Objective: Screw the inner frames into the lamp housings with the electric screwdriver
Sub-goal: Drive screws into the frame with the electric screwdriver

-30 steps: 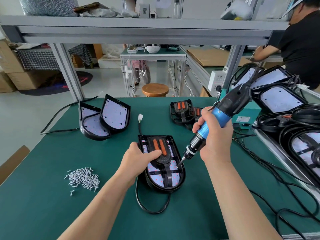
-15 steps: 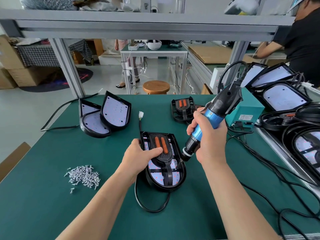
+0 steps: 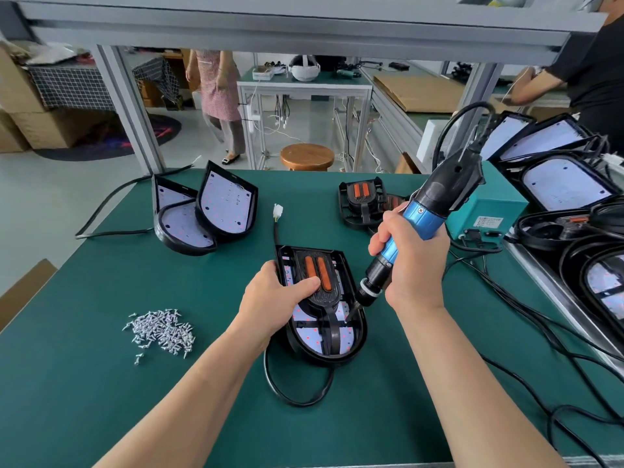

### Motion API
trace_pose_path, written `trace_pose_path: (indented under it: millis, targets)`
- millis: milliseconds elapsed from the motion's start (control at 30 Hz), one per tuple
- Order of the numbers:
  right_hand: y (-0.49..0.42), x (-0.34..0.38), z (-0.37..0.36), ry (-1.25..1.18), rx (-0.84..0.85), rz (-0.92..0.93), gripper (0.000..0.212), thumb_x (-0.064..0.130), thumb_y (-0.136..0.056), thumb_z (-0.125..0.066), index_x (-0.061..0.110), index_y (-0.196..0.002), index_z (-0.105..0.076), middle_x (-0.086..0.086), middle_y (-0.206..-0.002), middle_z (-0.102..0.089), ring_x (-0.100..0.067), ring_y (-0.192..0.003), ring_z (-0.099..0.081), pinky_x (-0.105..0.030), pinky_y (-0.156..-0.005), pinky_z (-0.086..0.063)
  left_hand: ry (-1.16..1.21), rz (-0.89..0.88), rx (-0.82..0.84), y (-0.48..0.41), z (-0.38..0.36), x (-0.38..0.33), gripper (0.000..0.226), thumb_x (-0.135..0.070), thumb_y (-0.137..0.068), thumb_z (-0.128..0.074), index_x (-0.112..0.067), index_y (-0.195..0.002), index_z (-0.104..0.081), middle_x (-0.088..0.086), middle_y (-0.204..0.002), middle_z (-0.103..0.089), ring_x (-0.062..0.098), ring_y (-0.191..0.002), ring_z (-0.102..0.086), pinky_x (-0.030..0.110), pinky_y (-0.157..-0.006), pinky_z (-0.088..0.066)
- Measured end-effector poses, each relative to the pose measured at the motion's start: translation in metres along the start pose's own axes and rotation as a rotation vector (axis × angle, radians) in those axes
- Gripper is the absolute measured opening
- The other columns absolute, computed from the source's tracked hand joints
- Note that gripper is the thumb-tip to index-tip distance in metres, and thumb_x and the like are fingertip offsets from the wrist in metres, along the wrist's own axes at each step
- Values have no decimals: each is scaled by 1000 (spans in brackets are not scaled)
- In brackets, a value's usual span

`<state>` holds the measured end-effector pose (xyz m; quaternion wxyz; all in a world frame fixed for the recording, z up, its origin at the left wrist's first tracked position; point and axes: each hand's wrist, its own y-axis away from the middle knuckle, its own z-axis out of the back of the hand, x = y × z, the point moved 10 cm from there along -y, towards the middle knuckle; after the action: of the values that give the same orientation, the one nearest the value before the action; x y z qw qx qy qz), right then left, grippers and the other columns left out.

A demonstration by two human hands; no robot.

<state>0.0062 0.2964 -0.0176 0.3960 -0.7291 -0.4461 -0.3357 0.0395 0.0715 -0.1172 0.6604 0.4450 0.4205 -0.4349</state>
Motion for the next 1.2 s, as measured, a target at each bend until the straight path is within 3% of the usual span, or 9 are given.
trace_pose_path:
  millis: [333, 567, 700, 833, 900, 1033, 1067, 1167, 1200]
  targets:
    - [2, -12, -13, -10, 153, -79, 18, 5, -77, -63, 9, -89, -50, -2, -51, -48, -21, -46, -46, -29, -54, -43, -9, 5, 2, 0, -1, 4, 48, -42, -65, -80, -23, -107, -67, -4, -103, -76, 20, -98, -72, 47, -96, -56]
    - [-5, 16, -7, -166, 187, -59, 19, 2, -79, -59, 13, -95, -60, -4, -56, -48, -20, -50, -45, -30, -57, -40, 8, -1, 47, -1, -1, 0, 42, -33, -73, -82, -18, -110, -70, -1, -105, -77, 21, -99, -73, 47, -97, -56]
    - [-19, 24, 17, -424, 56, -127, 8, 9, -86, -60, 16, -89, -62, 1, -64, -49, -13, -54, -46, -23, -55, -43, 8, 8, 54, -2, -2, 1, 38, -31, -76, -83, -18, -110, -70, -1, -105, -77, 20, -98, -73, 46, -97, -56]
    - [-5, -21, 61, -566, -201, -313, 10, 14, -91, -65, 14, -95, -56, 4, -67, -51, -8, -54, -49, -19, -55, -45, -51, -2, 45, 1, -5, -2, 50, -44, -66, -80, -19, -108, -70, -1, -105, -76, 20, -100, -72, 45, -96, -56]
    - [8, -46, 76, -598, -290, -391, 8, 15, -94, -63, 14, -92, -55, 6, -66, -52, -5, -53, -51, -17, -54, -46, -100, -34, 26, 1, -4, -4, 49, -49, -73, -80, -21, -111, -67, -4, -107, -75, 15, -100, -70, 40, -94, -56]
    - [17, -74, 86, -650, -325, -476, 13, 18, -96, -61, 13, -86, -57, 8, -65, -51, -2, -52, -53, -16, -53, -46, -222, -45, -74, 8, 15, -3, 75, -66, -85, -64, -19, -141, -49, -4, -123, -64, 16, -112, -60, 29, -90, -45]
    - [16, -77, 86, -656, -314, -483, 12, 19, -96, -61, 13, -86, -57, 8, -65, -51, -2, -53, -53, -16, -54, -46, -245, -58, -118, 10, 27, -5, 68, -63, -88, -62, -19, -139, -52, -4, -117, -65, 18, -109, -61, 29, -86, -45]
    - [16, -84, 87, -658, -294, -501, 13, 23, -96, -62, 13, -89, -58, 8, -67, -49, -2, -56, -51, -15, -57, -46, -290, -117, -208, 11, 75, -6, 11, -35, -91, -67, -25, -86, -69, -13, -71, -67, 14, -71, -62, 25, -60, -45]
    - [16, -86, 87, -660, -294, -503, 13, 23, -96, -63, 13, -89, -58, 9, -67, -49, -2, -57, -51, -15, -58, -45, -339, -119, -207, 11, 91, -5, 15, -25, -89, -68, -25, -74, -68, -13, -57, -61, 12, -60, -56, 24, -55, -42]
